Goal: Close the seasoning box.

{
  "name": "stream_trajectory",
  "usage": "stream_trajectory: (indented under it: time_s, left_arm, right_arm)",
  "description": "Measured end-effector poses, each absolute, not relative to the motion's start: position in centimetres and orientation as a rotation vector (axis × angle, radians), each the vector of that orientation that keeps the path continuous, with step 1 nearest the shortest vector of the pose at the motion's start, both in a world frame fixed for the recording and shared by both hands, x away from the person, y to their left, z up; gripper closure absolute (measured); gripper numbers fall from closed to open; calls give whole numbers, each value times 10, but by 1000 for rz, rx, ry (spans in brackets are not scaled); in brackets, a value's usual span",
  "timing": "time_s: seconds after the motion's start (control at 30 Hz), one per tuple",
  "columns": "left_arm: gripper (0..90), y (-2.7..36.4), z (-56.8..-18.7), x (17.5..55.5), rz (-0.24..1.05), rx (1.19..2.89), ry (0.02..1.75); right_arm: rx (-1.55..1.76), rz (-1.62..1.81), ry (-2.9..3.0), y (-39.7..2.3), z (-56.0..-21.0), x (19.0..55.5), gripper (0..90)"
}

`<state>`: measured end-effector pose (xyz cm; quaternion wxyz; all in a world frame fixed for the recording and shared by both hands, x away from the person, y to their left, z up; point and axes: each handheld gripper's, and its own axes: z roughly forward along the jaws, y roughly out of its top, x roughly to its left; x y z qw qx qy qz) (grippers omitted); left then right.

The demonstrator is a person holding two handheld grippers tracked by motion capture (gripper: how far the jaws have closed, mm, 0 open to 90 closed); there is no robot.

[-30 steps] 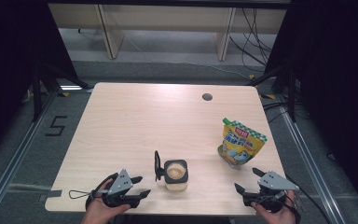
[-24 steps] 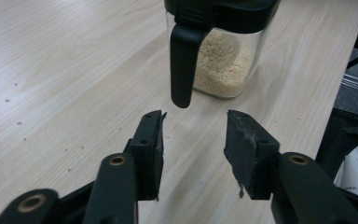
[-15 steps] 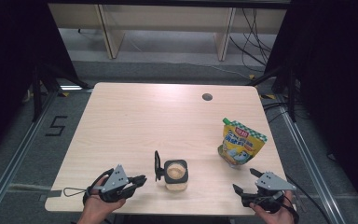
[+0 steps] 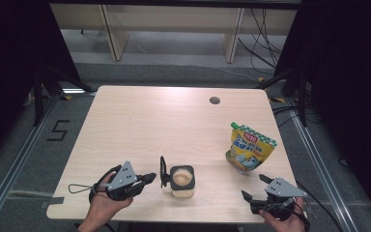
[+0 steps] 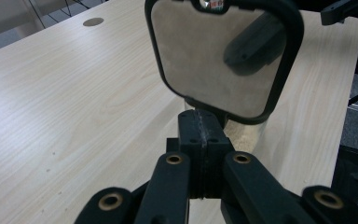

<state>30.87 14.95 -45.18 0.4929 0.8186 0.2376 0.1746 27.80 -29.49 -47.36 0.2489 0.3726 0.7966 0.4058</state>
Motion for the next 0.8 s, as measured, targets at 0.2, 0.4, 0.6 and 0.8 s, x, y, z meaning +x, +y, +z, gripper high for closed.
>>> stream_trajectory:
  time_s: [0.2, 0.4, 0.6, 0.8]
  left_arm:
    - [894, 141, -448, 310, 401, 1980, 571]
    - [894, 136, -442, 312, 433, 1993, 547]
    - [894, 135, -435, 313, 446, 1985, 548]
    - [894, 128, -433, 315, 444, 1990, 541]
  right_arm:
    - [993, 1110, 2168, -296, -473, 279, 193]
    - [981, 1103, 2172, -296, -473, 279, 194]
    - [1013, 1111, 2163, -295, -473, 277, 196]
    - [956, 1100, 2168, -295, -473, 280, 196]
